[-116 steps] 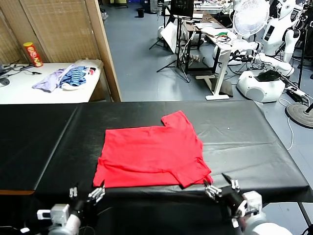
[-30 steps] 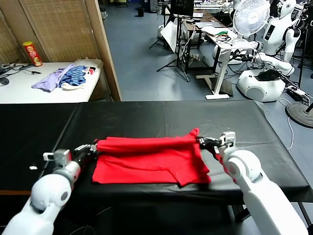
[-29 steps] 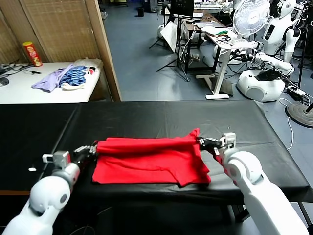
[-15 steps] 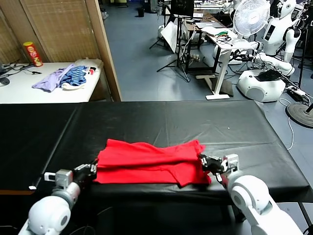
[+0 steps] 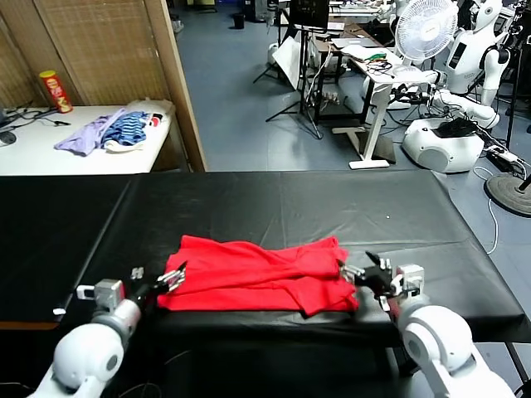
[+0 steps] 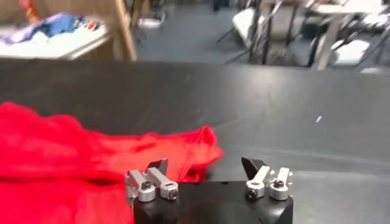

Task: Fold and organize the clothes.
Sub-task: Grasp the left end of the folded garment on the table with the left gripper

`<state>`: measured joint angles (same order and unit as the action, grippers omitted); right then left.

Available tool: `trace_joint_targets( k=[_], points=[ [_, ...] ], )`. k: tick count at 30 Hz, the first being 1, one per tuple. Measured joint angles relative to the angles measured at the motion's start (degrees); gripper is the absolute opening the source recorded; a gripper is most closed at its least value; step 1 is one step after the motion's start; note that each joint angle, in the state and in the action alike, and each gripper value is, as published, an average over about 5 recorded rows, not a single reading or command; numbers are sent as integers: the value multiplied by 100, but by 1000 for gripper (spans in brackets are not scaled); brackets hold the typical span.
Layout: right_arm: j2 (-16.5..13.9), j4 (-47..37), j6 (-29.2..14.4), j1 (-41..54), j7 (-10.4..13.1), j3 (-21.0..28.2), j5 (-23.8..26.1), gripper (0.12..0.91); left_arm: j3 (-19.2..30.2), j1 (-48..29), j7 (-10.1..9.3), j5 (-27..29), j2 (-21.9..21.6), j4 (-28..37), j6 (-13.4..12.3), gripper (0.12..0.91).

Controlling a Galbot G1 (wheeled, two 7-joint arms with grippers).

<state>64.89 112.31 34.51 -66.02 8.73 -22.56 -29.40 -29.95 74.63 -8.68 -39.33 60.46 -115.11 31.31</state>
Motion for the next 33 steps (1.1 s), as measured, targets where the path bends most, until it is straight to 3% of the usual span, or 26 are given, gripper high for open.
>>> trace_joint_targets(
  k=[9,12,18,21,23,28,30,33],
  points=[
    [567,-1100,-144,722,-126,437,363,796,363,-991,51,-563,241,1159,37,794],
    [665,-1296,-188,830,-130,474,385,762,411,-1153,142,-576,264,1394,18,719],
    [820,-1529,-276,909,-154,526,478,604,464,-1295,245,-394,340,1728,-109,392],
    [885,-1559,-335,887,-109,559,585,453,482,-1285,212,-135,398,1782,-264,224],
    [923,-1561,-401,856,-21,587,690,352,484,-1250,166,119,438,1774,-424,152],
    [1042,-1578,-675,743,344,648,1010,151,479,-1104,-3,1096,569,1677,-849,126],
    [1083,-1593,-786,710,403,661,1107,142,458,-1044,-82,1432,623,1640,-913,125],
    [1101,-1592,-862,683,313,663,1097,145,418,-976,-106,1694,675,1612,-893,125]
  ],
)
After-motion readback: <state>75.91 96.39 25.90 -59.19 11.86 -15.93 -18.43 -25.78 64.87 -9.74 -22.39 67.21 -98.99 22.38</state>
